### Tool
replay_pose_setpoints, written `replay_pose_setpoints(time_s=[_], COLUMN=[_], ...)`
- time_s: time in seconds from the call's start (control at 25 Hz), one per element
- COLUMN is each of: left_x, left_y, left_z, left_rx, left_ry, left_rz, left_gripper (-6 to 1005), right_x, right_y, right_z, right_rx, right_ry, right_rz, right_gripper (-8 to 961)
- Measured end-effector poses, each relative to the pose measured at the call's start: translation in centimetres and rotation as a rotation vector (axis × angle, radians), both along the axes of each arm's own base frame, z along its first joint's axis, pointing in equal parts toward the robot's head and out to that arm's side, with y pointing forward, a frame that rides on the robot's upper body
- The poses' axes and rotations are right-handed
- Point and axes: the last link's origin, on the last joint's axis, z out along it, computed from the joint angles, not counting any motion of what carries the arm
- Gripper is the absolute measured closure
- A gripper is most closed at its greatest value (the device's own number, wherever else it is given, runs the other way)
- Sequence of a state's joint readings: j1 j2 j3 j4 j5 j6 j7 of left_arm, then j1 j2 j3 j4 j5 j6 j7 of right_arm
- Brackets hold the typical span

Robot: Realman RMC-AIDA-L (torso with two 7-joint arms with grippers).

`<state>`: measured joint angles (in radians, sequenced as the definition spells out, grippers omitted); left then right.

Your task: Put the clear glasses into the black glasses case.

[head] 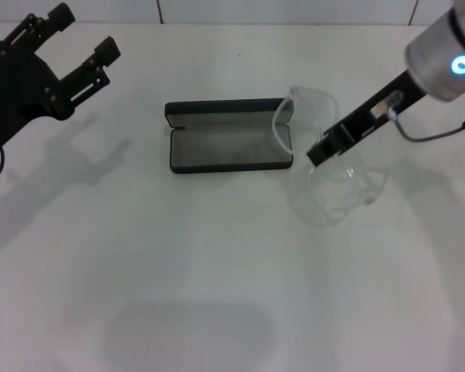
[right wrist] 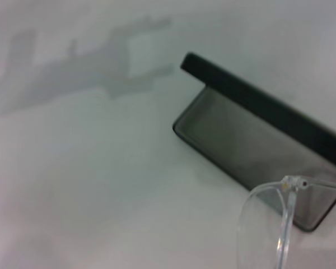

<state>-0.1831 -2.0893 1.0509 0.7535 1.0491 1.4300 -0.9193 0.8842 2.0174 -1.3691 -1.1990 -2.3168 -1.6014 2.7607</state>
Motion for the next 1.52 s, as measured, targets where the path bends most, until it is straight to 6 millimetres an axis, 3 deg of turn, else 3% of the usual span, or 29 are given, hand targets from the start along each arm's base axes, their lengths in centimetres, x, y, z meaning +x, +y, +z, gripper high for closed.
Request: replay_pose_setpoints(time_s=[0.44,0.72,1.12,1.32,1.52], left_x=[0.7,1.8,6.2,9.2,12.2], left_y=[0.6,1.3,2.1,2.9,4.1], left_z=[0.3,0.9,1.8,1.3,0.0], left_rx=[0.0,-0.055,-0.219,-0.317,-0.504], left_ry=[-0.026,-0.089,-0.161,-0.18,-0.153], left_rz=[-0.013,-0.024,-0.155,-0.246,-0.279], left_gripper=[248,248,249,317,431], right_x=[-0.9,1.6,8.0,10.5,11.5], right_y=[-1.5,-2.6,-4.6,-5.3,-6.3], right_z=[5.5,7.3,5.8,3.8,2.3], right_rx=[0.064,0.112,0.231,0.278,0.291], right_ry=[0.256,0.444,0.803,0.776,0.749], right_rz=[0.115,0.239,0.588,0.772,0.93], right_gripper=[858,858,859,859,859])
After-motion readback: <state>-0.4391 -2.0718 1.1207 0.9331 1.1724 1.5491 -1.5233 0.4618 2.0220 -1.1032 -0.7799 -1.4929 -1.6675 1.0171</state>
